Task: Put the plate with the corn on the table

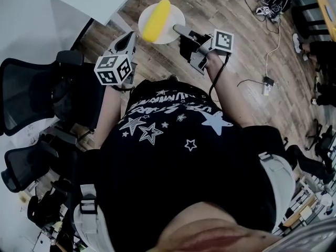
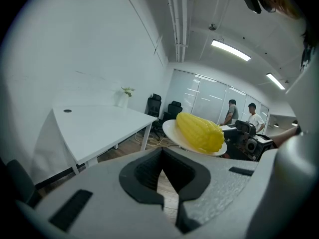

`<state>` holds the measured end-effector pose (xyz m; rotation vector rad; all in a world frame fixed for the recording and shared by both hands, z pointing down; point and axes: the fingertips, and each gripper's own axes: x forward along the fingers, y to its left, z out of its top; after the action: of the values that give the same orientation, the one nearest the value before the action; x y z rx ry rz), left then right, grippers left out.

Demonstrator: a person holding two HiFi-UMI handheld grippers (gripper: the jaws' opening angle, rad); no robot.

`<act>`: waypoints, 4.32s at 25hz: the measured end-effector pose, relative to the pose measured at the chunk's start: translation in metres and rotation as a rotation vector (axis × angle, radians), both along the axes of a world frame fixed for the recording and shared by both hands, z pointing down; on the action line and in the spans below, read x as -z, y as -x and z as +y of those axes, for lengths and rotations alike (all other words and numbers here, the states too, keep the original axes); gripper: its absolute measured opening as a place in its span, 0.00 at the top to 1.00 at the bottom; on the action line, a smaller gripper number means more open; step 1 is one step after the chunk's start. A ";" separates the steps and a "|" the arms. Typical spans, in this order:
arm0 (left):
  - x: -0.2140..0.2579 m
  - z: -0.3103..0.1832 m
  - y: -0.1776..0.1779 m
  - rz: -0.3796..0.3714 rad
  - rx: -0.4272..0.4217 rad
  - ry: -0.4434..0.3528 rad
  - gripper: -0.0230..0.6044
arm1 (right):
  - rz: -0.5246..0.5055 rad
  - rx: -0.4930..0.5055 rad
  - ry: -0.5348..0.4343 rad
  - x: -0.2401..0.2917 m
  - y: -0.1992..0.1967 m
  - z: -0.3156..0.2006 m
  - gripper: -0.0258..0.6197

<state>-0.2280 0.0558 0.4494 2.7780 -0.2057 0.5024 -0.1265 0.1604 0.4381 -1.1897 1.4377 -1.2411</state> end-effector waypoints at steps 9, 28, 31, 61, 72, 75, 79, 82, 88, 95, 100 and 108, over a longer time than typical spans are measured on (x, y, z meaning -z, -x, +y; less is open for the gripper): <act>0.004 -0.002 -0.020 -0.021 0.087 -0.018 0.96 | -0.029 0.024 0.022 -0.008 -0.042 0.017 0.87; -0.006 -0.056 -0.083 0.019 0.066 0.016 0.96 | -0.017 -0.029 0.001 -0.017 -0.101 -0.026 0.88; -0.008 -0.088 -0.112 0.019 0.060 0.024 0.96 | -0.007 -0.038 0.005 -0.017 -0.129 -0.054 0.88; -0.027 -0.265 -0.248 0.007 0.018 0.064 0.96 | 0.009 -0.105 0.042 -0.026 -0.281 -0.234 0.87; -0.027 -0.285 -0.315 -0.029 0.240 0.065 0.96 | 0.008 0.155 0.062 -0.036 -0.370 -0.292 0.87; -0.024 -0.280 -0.315 -0.028 0.293 0.054 0.96 | 0.043 0.237 0.059 -0.035 -0.375 -0.301 0.87; -0.020 -0.276 -0.304 -0.027 0.382 0.046 0.96 | 0.082 0.340 0.037 -0.031 -0.370 -0.309 0.87; -0.018 -0.281 -0.319 -0.037 0.432 0.051 0.96 | 0.078 0.413 0.030 -0.030 -0.380 -0.323 0.87; -0.035 -0.317 -0.367 -0.081 0.534 0.079 0.96 | 0.069 0.555 0.060 -0.059 -0.432 -0.376 0.88; -0.051 -0.328 -0.370 -0.099 0.659 0.091 0.96 | 0.079 0.684 0.101 -0.093 -0.442 -0.400 0.88; -0.060 -0.334 -0.373 -0.107 0.731 0.119 0.96 | 0.080 0.778 0.104 -0.104 -0.441 -0.422 0.88; -0.073 -0.334 -0.373 -0.125 0.807 0.152 0.96 | 0.083 0.873 0.129 -0.123 -0.436 -0.439 0.88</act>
<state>0.1446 -0.2786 0.5221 2.2461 -1.1872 0.4401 0.3095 -0.2790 0.5610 -0.6827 2.0643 -1.8921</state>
